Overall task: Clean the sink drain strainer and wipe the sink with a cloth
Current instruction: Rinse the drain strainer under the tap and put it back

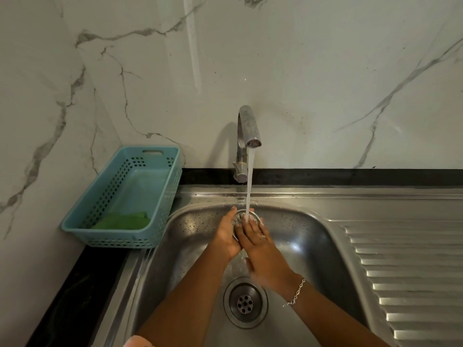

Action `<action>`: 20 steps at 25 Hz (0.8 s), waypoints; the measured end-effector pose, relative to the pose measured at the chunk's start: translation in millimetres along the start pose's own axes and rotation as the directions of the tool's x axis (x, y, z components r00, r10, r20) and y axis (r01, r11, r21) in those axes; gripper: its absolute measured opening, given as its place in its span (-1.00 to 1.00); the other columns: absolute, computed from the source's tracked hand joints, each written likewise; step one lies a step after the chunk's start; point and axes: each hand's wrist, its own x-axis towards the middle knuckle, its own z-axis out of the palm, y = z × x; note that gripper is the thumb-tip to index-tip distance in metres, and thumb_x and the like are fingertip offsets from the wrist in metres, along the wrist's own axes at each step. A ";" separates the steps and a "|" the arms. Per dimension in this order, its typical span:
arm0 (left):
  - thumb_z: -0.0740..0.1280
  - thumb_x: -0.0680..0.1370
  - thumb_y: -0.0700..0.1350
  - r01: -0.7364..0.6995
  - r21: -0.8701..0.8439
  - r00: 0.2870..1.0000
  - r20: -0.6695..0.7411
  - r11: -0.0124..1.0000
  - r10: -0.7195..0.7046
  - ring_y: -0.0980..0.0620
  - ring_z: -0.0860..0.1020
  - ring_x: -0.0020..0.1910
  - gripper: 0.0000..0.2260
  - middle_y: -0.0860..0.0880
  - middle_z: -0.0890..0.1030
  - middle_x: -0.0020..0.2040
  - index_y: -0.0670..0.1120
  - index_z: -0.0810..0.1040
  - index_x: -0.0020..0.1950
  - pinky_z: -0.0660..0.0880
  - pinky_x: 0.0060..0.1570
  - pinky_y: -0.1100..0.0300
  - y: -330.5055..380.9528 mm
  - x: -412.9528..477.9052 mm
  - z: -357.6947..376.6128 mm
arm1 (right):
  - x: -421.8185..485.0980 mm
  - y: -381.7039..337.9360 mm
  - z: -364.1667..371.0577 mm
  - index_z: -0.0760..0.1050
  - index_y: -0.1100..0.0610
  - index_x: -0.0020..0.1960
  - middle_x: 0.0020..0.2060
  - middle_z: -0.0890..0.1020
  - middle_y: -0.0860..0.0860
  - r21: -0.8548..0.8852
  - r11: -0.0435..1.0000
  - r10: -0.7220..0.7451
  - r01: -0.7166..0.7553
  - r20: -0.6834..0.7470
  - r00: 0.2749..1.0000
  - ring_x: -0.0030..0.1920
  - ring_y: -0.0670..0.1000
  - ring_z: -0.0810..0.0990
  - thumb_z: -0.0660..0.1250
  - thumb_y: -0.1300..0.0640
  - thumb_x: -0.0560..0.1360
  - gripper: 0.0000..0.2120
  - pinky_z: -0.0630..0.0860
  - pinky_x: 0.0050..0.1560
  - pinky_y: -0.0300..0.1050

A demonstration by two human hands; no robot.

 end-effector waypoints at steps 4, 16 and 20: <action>0.05 0.60 0.12 0.010 0.057 1.000 0.015 0.998 -0.011 -0.08 0.56 -0.09 -0.55 -0.21 0.58 -0.06 -0.23 0.53 0.04 0.52 -0.04 0.08 1.1 2.1 4.2 | -14.1 16.3 -9.4 0.36 0.15 0.38 0.38 0.43 0.09 -0.188 0.980 -0.073 0.060 -0.060 0.996 0.40 0.04 0.38 0.51 0.25 0.12 -0.16 0.21 0.42 0.10; 0.19 0.56 0.08 -0.042 0.396 0.963 -0.230 0.917 0.143 -0.19 0.56 -0.01 -0.65 -0.24 0.58 -0.03 -0.21 0.52 -0.04 0.51 0.06 -0.09 -6.9 4.9 -12.0 | -16.3 12.4 -18.2 0.65 0.14 -0.03 0.00 0.70 0.06 0.204 0.979 0.055 0.027 -0.386 0.921 0.13 0.13 0.62 0.32 0.41 0.29 -0.67 0.53 0.10 -0.06; 0.24 0.55 0.02 0.013 0.307 0.949 -0.302 0.952 0.085 -0.21 0.55 0.05 -0.67 -0.25 0.57 0.01 -0.26 0.51 0.02 0.50 0.09 -0.10 -5.4 1.3 -9.6 | 20.8 7.8 -29.0 0.51 0.29 0.15 0.08 0.60 0.22 0.826 0.346 0.602 -0.446 0.170 0.780 0.03 0.15 0.59 0.28 0.39 0.47 -0.74 0.57 -0.05 -0.11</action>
